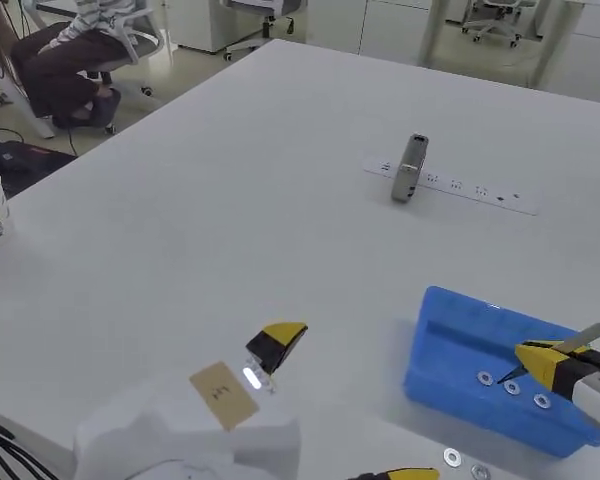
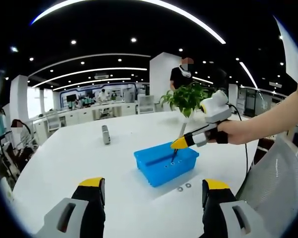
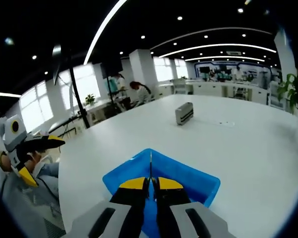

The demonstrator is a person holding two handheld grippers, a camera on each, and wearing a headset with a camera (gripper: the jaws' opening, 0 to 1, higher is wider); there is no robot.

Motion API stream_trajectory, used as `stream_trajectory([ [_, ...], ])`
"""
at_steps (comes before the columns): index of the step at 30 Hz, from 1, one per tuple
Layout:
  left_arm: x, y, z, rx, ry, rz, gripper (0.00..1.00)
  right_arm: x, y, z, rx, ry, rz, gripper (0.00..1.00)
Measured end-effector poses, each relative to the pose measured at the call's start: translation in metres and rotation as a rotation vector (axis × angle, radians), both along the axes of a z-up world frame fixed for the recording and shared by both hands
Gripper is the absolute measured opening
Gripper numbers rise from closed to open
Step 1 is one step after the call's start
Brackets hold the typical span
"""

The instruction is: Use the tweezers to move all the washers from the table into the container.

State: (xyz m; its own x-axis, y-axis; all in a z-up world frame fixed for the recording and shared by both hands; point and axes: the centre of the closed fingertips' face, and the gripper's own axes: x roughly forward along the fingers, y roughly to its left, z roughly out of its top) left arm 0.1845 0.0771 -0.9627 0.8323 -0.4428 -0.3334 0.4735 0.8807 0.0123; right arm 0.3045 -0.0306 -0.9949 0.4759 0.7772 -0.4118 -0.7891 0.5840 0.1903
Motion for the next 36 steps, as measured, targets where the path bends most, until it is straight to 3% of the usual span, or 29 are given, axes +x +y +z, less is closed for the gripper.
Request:
stream_trajectory([
  [8, 0.000, 0.000, -0.001, 0.005, 0.004, -0.001, 0.81, -0.013, 0.002, 0.021, 0.073, -0.013, -0.018, 0.04],
  [15, 0.000, 0.001, -0.001, 0.006, 0.005, 0.001, 0.81, -0.032, 0.003, 0.027, 0.091, -0.005, -0.006, 0.04],
  [24, -0.001, 0.000, -0.004, 0.013, 0.015, -0.011, 0.80, -0.060, 0.003, 0.007, 0.085, 0.056, 0.002, 0.04],
  [27, -0.002, -0.002, -0.004, 0.017, 0.019, -0.019, 0.80, -0.067, 0.001, -0.007, 0.048, 0.079, 0.007, 0.04],
  [36, -0.002, -0.003, -0.007, 0.021, 0.030, -0.024, 0.80, -0.074, -0.002, -0.028, 0.013, 0.120, 0.017, 0.04],
])
